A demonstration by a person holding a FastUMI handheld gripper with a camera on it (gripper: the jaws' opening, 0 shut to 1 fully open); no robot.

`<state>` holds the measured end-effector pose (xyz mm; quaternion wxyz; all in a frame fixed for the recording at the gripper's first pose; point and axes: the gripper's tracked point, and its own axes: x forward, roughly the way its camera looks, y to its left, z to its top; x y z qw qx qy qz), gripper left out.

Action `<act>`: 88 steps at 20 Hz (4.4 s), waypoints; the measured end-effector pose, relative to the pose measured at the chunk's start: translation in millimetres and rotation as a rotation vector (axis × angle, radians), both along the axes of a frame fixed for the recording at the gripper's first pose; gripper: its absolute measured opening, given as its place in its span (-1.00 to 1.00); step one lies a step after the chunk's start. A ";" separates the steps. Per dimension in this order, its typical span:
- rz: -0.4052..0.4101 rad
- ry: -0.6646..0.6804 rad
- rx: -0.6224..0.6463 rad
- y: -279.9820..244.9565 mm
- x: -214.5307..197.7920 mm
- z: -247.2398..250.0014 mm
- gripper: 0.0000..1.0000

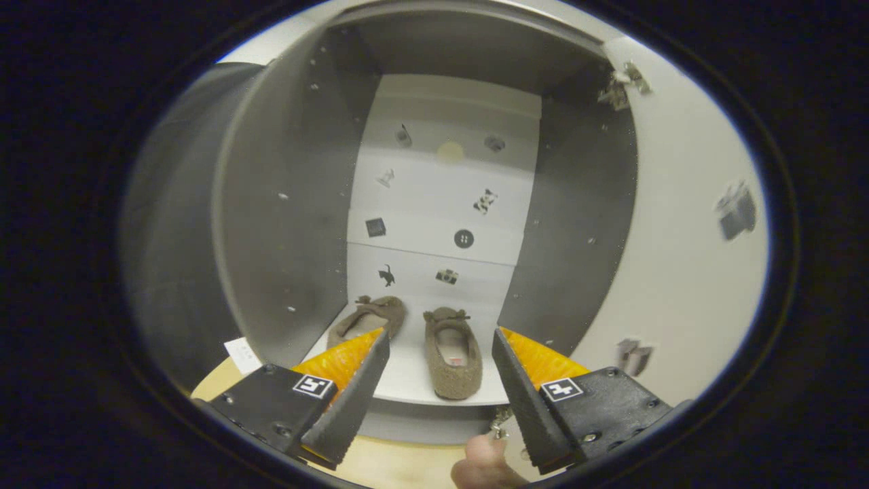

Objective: Open the shoe cabinet door, grab the shoes and put them into the shoe cabinet, then close the shoe cabinet door.

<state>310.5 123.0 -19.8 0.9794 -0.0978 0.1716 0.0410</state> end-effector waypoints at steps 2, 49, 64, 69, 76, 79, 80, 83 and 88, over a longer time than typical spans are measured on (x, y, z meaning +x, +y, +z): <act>0.005 -0.048 -0.022 -4.2 -34.2 35.1 0.92; 0.108 -0.139 0.185 -324.8 -214.4 10.9 1.00; 0.196 -0.100 0.062 -155.4 -237.7 3.1 0.85; 0.197 -0.084 0.091 -117.7 -229.1 -6.6 0.85; 0.187 -0.042 0.104 -60.8 -214.7 -5.7 0.85; 0.220 -0.005 0.095 -20.9 -210.6 -17.1 0.86; 0.232 0.010 0.082 -8.8 -209.4 -20.9 0.85; 0.238 0.033 0.049 25.7 -202.8 -38.9 0.86; 0.242 0.075 0.079 50.6 -207.4 -54.1 0.92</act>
